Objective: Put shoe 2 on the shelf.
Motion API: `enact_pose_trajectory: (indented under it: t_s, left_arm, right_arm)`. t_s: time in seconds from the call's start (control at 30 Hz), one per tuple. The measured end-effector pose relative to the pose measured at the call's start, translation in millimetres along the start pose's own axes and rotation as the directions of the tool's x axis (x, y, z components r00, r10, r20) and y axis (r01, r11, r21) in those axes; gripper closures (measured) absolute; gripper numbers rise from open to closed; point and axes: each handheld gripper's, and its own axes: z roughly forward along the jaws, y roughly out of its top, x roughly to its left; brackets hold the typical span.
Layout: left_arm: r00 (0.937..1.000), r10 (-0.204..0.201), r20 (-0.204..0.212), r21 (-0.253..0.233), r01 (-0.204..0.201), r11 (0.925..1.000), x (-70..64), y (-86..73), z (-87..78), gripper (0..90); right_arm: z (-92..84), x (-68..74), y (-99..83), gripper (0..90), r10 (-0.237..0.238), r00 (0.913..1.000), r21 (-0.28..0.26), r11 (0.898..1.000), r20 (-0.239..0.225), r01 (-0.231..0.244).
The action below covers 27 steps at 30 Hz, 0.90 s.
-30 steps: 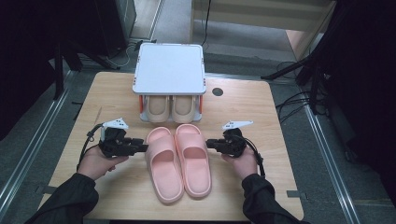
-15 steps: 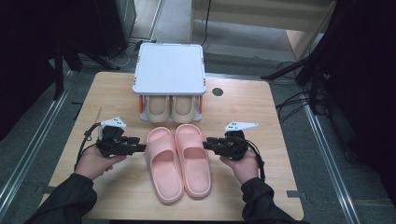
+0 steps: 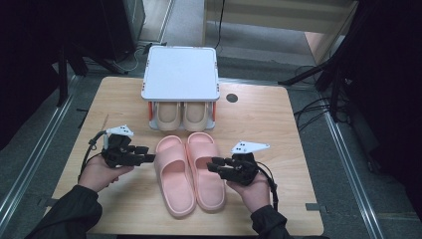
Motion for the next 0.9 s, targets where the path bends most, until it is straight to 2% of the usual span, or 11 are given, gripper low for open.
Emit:
enact_pose_trajectory:
  t_s: [0.33, 0.5, 0.6, 0.67, 0.8, 0.9]
  left_arm:
    - [0.9999, 0.004, 0.015, -0.004, -0.004, 1.0000, 0.7, 0.4, -1.1, 49.8]
    - [0.9999, 0.006, 0.013, -0.010, -0.006, 0.9999, 0.2, 0.3, -1.8, 50.0]
    - [0.9998, 0.015, 0.011, -0.009, -0.015, 0.9998, -0.6, 0.4, -2.2, 50.2]
    - [0.9998, 0.016, 0.013, -0.010, -0.016, 0.9998, -0.6, 0.4, -2.3, 50.2]
    - [0.9998, 0.013, 0.013, -0.009, -0.013, 0.9999, -0.3, 0.4, -2.1, 50.3]
    - [0.9998, 0.013, 0.013, -0.010, -0.013, 0.9999, -0.3, 0.4, -2.0, 50.3]
  right_arm:
    - [17.1, 16.7, -4.9, 63.9, -0.009, 1.0000, 0.042, 0.999, 0.002, 0.009]
    - [29.5, 26.0, -8.9, 55.4, 0.000, 0.9999, 0.048, 0.999, 0.013, -0.001]
    - [38.0, 28.2, -11.6, 54.2, 0.015, 0.9999, 0.055, 0.998, 0.008, -0.015]
    - [43.2, 30.3, -12.0, 51.3, 0.016, 0.9997, 0.054, 0.998, 0.021, -0.017]
    - [52.1, 30.1, -11.3, 47.3, 0.014, 0.9962, 0.047, 0.999, 0.085, -0.018]
    - [60.4, 25.8, -11.3, 44.4, 0.049, 0.9925, 0.038, 0.998, 0.112, -0.054]
